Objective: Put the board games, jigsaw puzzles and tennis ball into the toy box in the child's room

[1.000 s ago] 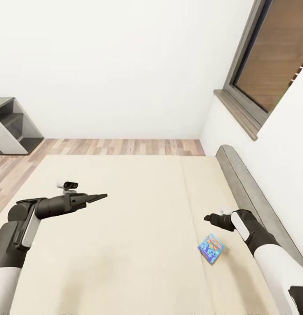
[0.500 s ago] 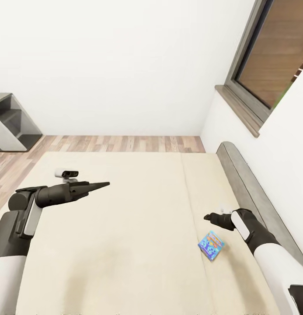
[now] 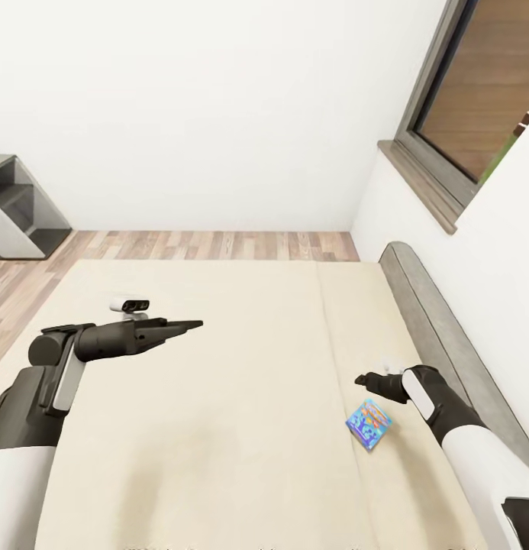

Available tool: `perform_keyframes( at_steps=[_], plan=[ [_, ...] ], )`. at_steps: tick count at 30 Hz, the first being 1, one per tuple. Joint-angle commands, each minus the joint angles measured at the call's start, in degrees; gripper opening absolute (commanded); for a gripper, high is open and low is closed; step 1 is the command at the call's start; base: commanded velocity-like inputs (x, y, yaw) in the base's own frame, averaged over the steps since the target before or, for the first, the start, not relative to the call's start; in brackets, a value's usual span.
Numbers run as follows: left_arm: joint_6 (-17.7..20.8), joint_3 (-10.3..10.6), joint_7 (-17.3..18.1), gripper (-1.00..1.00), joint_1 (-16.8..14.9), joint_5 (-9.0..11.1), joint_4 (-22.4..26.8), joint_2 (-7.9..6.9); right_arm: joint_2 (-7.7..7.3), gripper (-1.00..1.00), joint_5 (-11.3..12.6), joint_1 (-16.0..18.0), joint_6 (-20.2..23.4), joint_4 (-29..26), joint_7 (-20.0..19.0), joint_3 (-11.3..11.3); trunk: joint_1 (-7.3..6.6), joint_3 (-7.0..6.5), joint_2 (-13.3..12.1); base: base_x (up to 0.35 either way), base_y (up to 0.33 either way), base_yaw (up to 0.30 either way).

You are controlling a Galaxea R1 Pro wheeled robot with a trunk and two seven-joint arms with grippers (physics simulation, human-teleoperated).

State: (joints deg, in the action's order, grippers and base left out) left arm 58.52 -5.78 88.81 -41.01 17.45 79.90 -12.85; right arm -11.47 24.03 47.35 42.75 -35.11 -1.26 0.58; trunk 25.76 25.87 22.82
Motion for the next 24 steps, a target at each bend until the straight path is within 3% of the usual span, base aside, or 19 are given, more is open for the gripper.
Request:
perform_keyframes(
  at_steps=[1, 24],
  plan=[
    [0.6, 0.2, 0.1, 1.0, 0.0, 0.0, 0.0, -0.01, -0.07, 1.0, -0.1, 0.0, 0.3, -0.1, -0.1, 0.1, 0.03, 0.18, 0.1, 0.0, 0.0, 0.0],
    [1.1, 0.4, -1.2, 1.0, 0.0, -0.1, 0.0, -0.63, -0.4, 1.0, -0.2, 0.3, 0.2, -0.3, -0.1, 0.4, 0.03, 2.35, 0.1, 0.0, 0.0, 0.0]
  ],
)
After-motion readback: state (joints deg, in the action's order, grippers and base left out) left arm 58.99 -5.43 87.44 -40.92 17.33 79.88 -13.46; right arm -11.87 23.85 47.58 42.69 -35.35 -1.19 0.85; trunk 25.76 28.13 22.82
